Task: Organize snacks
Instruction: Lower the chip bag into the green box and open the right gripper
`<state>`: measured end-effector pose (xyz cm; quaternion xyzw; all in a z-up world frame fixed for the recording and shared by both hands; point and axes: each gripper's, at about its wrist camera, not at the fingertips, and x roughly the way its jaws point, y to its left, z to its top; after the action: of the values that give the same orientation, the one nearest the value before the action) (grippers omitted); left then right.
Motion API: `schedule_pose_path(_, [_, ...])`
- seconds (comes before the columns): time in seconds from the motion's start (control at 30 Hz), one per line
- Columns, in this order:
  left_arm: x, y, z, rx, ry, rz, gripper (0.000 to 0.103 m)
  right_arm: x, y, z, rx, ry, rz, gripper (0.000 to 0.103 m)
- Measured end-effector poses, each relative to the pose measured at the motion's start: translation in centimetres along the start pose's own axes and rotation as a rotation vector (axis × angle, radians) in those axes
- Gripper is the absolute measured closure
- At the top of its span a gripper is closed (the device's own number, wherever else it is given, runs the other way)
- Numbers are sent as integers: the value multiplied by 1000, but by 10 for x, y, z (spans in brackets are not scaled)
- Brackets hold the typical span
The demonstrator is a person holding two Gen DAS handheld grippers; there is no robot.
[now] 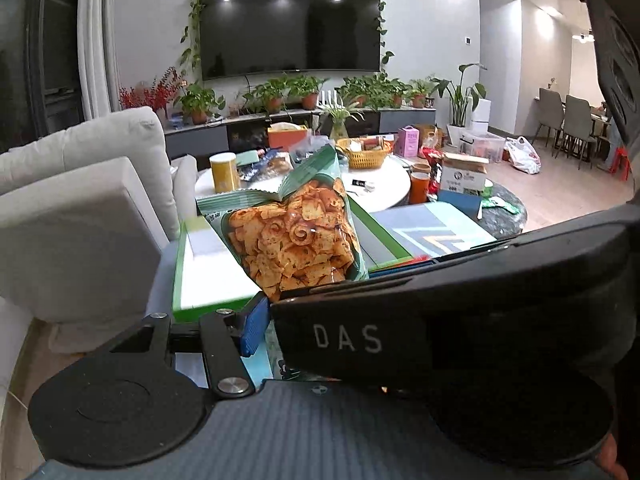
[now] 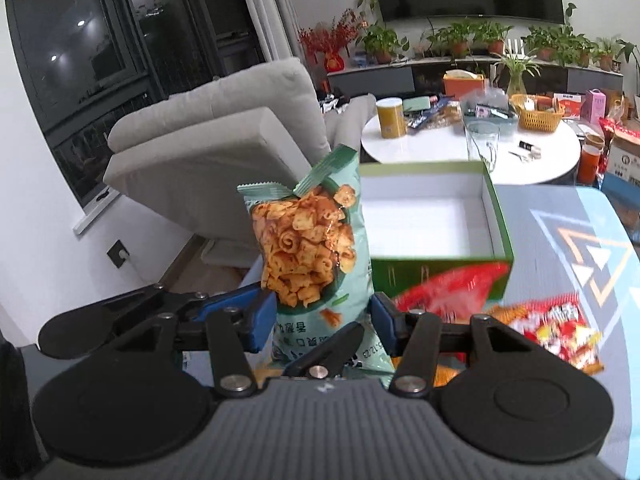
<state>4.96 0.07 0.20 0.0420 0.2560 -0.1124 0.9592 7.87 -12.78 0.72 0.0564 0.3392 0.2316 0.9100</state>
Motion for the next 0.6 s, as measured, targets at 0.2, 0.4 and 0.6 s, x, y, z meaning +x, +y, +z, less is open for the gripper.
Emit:
schedule_pose_path(0.2, [24, 18, 18, 8, -3, 8, 49, 24, -8, 24, 25, -3, 17, 44])
schedule_pose_path(0.4, [57, 34, 30, 13, 21, 21, 49, 54, -18, 41, 72, 14, 50, 44])
schedule_pose_path(0.6, [89, 53, 34, 9, 57, 24, 49, 84, -24, 51, 107, 45, 72, 44])
